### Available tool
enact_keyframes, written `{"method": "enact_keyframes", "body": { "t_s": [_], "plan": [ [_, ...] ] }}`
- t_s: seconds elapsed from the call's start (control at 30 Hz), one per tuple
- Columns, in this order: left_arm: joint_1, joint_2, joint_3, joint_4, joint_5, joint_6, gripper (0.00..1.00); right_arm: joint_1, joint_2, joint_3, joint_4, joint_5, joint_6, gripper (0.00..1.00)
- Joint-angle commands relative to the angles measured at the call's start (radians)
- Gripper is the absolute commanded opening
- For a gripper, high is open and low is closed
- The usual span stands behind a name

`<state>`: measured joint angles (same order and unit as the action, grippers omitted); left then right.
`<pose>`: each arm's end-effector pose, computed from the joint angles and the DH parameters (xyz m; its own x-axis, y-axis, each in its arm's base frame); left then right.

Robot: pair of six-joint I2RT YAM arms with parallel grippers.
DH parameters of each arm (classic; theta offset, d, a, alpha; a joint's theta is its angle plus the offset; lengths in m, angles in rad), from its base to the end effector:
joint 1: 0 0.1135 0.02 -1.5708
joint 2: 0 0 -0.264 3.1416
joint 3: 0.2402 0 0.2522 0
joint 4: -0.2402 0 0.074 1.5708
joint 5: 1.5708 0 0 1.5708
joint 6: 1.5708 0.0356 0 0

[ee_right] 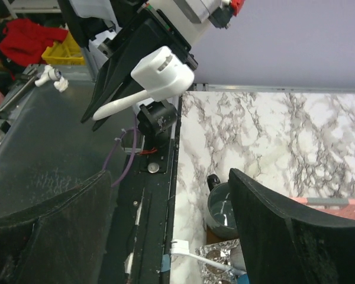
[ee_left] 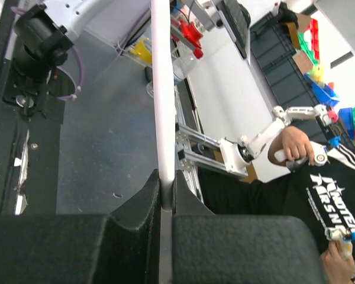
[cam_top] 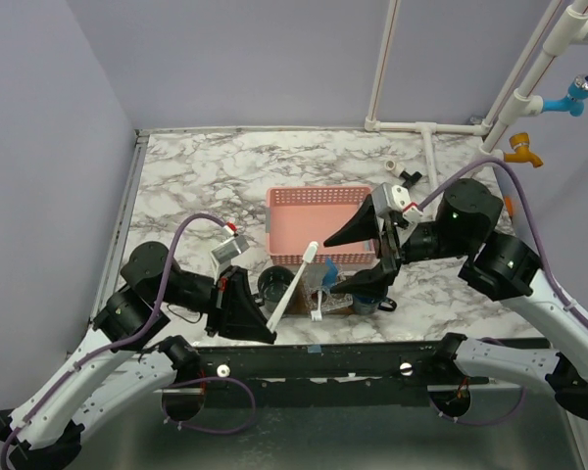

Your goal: Prepare toiletry sets of a toothbrush and toothpaste on the tray

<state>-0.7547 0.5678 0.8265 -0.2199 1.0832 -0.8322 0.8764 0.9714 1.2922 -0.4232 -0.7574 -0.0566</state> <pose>0.0582 -0.0979 0.3797 -0.6938 0.1769 -0.6981 0.6699 -0.1970 -0.7158 0.0989 0.1570 0.4554 -0.0090 -0.0750 -0.9971 -0.9978 -0.0645 0.0138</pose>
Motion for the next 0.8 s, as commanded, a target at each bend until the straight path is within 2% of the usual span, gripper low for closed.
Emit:
{"method": "enact_keyframes", "body": {
  "t_s": [0.0, 0.13, 0.47, 0.67, 0.77],
  "plan": [
    [0.005, -0.030, 0.009, -0.063, 0.118, 0.076, 0.00, 0.006, 0.018, 0.066, -0.060, -0.116, -0.138, 0.82],
    [0.005, -0.038, 0.005, -0.122, 0.139, 0.123, 0.00, 0.006, 0.048, 0.096, -0.050, -0.181, -0.183, 0.82],
    [0.005, -0.080, -0.046, -0.103, 0.231, 0.130, 0.00, 0.005, 0.153, 0.204, 0.012, -0.370, -0.182, 0.76],
    [0.004, -0.089, -0.062, -0.075, 0.247, 0.123, 0.00, 0.006, 0.174, 0.187, 0.195, -0.499, -0.060, 0.70],
    [0.005, -0.094, -0.073, -0.033, 0.258, 0.104, 0.00, 0.006, 0.178, 0.147, 0.370, -0.554, 0.068, 0.66]
  ]
}}
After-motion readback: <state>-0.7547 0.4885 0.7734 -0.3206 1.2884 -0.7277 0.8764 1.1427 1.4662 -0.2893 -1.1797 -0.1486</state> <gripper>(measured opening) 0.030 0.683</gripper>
